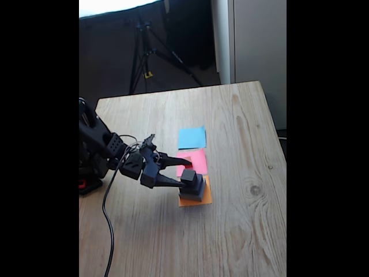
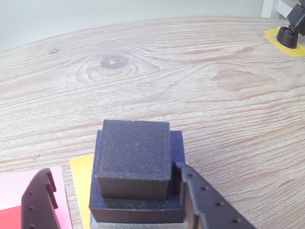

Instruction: Tower of hanoi

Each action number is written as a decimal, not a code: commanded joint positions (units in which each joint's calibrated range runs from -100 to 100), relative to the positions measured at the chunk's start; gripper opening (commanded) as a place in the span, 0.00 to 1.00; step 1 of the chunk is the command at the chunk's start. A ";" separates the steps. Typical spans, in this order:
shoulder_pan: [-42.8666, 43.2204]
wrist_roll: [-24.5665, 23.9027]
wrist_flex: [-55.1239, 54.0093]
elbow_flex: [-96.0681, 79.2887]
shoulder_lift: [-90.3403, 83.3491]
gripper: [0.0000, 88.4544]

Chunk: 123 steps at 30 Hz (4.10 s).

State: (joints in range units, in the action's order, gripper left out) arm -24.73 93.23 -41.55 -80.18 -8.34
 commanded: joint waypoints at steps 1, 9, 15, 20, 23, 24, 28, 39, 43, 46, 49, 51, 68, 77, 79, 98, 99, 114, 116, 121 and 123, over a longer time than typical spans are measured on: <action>0.45 -1.59 -1.30 2.00 -0.37 0.30; 0.70 -4.27 -0.98 2.46 -0.67 0.25; 0.87 -5.44 -0.41 1.91 -1.43 0.21; 1.03 -5.44 -0.41 1.91 -1.35 0.18; 1.20 -5.27 -0.41 1.73 -1.35 0.15; 1.20 -5.27 -0.41 1.73 -1.35 0.15; 1.45 -5.27 -0.41 1.82 -1.35 0.11; 1.87 -4.77 -0.17 1.64 -1.58 0.05; 2.20 -4.93 0.48 1.55 -2.11 0.04; 2.37 -6.44 2.18 1.82 -3.62 0.04; 2.54 -8.28 7.68 3.36 -6.50 0.04; 2.71 -9.62 13.18 5.18 -9.53 0.04; 4.04 -12.96 93.31 54.64 -24.74 0.03; 7.30 -8.78 124.88 83.91 -24.82 0.04; 8.47 -7.94 130.38 89.82 -24.59 0.03; 25.86 -5.60 139.29 95.73 -30.88 0.03; 26.36 -4.93 137.59 92.91 -31.78 0.03; 35.55 6.77 94.69 39.09 -39.13 0.04; 36.81 6.77 88.70 33.27 -38.67 0.04; 38.81 6.77 70.57 20.46 -35.72 0.04; 39.56 6.77 62.64 16.00 -33.75 0.04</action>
State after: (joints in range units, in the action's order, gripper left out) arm 13.58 98.96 32.75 -60.02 -43.39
